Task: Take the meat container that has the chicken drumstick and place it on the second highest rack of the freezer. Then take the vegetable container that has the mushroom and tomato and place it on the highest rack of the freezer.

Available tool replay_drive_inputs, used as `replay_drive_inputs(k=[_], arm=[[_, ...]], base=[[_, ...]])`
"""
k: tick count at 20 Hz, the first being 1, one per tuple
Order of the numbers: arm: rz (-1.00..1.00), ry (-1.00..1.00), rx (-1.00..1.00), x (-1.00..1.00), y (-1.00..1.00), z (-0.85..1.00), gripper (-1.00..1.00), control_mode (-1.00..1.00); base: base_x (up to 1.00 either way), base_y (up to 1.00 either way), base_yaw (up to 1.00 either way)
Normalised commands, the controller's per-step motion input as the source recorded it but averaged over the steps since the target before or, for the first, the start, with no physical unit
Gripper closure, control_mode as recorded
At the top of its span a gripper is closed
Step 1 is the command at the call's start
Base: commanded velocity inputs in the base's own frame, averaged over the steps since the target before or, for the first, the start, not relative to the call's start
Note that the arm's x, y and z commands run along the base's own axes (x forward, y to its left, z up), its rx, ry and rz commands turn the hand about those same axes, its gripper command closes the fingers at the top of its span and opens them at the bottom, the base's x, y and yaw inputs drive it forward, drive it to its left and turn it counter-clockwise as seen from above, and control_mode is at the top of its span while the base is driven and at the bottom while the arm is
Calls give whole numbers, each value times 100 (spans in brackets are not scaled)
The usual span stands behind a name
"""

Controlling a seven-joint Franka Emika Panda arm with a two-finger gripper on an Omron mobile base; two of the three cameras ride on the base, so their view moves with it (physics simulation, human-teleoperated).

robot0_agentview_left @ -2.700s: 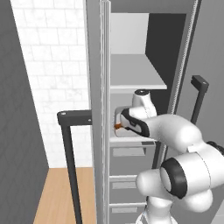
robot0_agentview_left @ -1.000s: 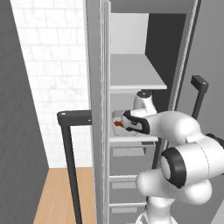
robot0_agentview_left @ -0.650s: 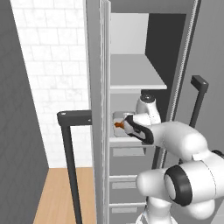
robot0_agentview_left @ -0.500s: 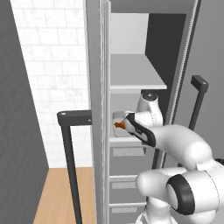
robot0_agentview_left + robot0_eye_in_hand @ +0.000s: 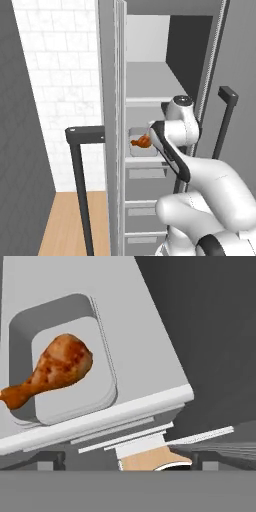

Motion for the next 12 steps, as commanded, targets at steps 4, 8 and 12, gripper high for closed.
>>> replay_drive_inputs(k=[4, 8, 12], arm=[[2, 9, 0, -84, 0, 12, -100, -100], [2, 19, 0, -86, 0, 26, -100, -100], [2, 21, 0, -82, 0, 24, -100, -100]], base=[[0, 0, 0], [0, 0, 0], [0, 0, 0]])
